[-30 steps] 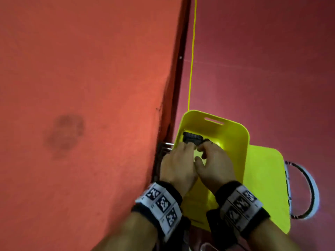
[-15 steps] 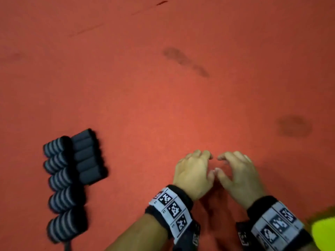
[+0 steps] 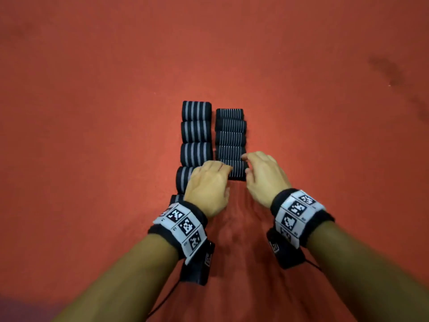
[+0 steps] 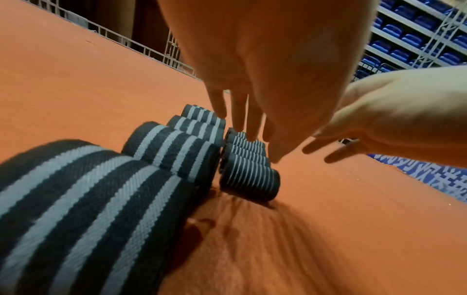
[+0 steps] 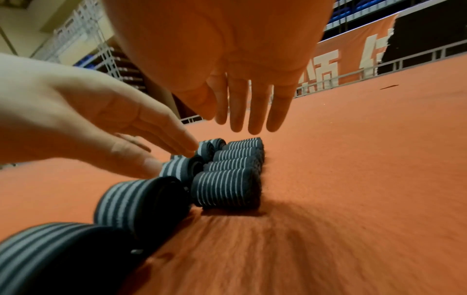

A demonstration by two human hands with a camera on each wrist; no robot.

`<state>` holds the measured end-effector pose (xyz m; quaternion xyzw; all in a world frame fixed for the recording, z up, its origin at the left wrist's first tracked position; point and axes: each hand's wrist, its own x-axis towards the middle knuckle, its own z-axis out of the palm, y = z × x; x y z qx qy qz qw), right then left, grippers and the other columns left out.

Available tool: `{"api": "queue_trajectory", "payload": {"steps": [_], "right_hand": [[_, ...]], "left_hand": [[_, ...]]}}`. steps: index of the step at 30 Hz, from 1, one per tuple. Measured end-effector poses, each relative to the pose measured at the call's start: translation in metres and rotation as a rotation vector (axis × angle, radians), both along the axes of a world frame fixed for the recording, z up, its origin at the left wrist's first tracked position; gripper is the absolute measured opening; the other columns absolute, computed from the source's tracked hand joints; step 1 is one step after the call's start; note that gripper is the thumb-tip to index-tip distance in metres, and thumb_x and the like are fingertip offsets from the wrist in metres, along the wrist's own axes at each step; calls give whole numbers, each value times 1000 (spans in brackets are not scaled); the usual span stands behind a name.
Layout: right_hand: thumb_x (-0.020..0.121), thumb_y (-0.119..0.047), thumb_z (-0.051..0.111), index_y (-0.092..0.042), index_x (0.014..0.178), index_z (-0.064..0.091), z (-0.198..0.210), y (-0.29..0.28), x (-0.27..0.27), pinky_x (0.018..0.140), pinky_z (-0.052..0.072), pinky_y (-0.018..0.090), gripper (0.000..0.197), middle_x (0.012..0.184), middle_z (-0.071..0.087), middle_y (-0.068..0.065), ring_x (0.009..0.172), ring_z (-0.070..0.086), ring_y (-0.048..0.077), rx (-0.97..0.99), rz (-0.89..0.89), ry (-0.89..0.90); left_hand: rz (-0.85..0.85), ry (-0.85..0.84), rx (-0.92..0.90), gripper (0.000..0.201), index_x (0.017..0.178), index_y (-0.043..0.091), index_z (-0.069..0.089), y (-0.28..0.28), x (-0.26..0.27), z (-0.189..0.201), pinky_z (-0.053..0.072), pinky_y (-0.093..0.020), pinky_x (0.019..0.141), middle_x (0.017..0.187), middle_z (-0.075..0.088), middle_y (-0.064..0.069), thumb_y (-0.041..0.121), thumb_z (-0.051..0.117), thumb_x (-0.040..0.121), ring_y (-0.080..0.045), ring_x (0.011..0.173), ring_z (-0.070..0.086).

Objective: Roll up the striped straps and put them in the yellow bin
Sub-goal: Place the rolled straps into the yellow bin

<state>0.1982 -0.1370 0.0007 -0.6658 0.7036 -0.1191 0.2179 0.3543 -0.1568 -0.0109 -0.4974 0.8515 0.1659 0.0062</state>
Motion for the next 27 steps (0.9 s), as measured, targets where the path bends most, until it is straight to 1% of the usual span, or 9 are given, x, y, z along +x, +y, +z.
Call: {"api": "queue_trajectory", "payload": {"steps": [4,6,8,10,11,12,15,20,27], "right_hand": [[88,-4,46,-12,137,48,-21,-53,6,104,40,43,50,138,51,8,124,47,32,98,114,98],[88,-6,47,-12,137,48,-33,-71,5,103,41,44,49,137,51,10,125,47,33,158,162,156],[88,-8,49,-13,135,48,-43,-84,4,101,43,45,47,133,51,10,123,46,33,179,188,221],[88,-12,51,-15,134,48,-49,-93,4,98,43,46,46,128,50,9,119,45,32,173,199,290],[88,-14,52,-15,133,48,-51,-97,5,97,43,45,45,127,49,9,117,45,32,172,211,322],[87,-15,52,-14,130,49,-52,-100,6,95,44,44,43,125,49,9,115,44,32,172,226,343],[87,-13,52,-12,124,51,-55,-105,7,88,45,41,37,119,49,10,112,46,31,170,257,348],[86,-12,53,-14,122,51,-57,-104,6,86,48,41,36,116,54,8,109,50,29,178,275,336],[82,-31,65,-10,117,54,-48,-90,-3,84,45,38,43,116,52,9,113,48,28,152,227,325]], "left_hand": [[-52,-79,-1,60,148,16,33,-18,-6,-30,6,-42,121,153,34,-3,18,52,91,-21,145,24],[-65,-100,-21,65,149,15,30,-25,-11,-42,9,-45,120,148,37,-5,18,54,90,-24,140,30],[-58,-147,-92,61,144,14,40,-30,-15,-51,23,-45,114,134,47,-6,22,59,87,-27,126,43],[-29,-146,-179,40,121,14,62,-35,-21,-53,34,-43,102,115,57,-6,24,64,82,-27,108,53],[-24,-135,-212,29,110,14,67,-38,-23,-53,35,-42,100,109,59,-5,24,63,82,-27,103,55],[-28,-130,-204,24,106,14,67,-41,-25,-54,33,-42,102,110,59,-5,23,59,86,-27,104,54],[-39,-143,-136,25,116,14,58,-47,-30,-56,20,-43,112,118,57,-4,24,50,95,-25,115,49],[-69,-187,-135,27,112,14,60,-46,-31,-57,15,-45,115,111,61,-3,19,39,95,-25,110,53],[-132,-258,-84,29,116,16,61,-43,-30,-47,13,-47,116,118,54,-3,27,46,94,-25,118,46]]}}
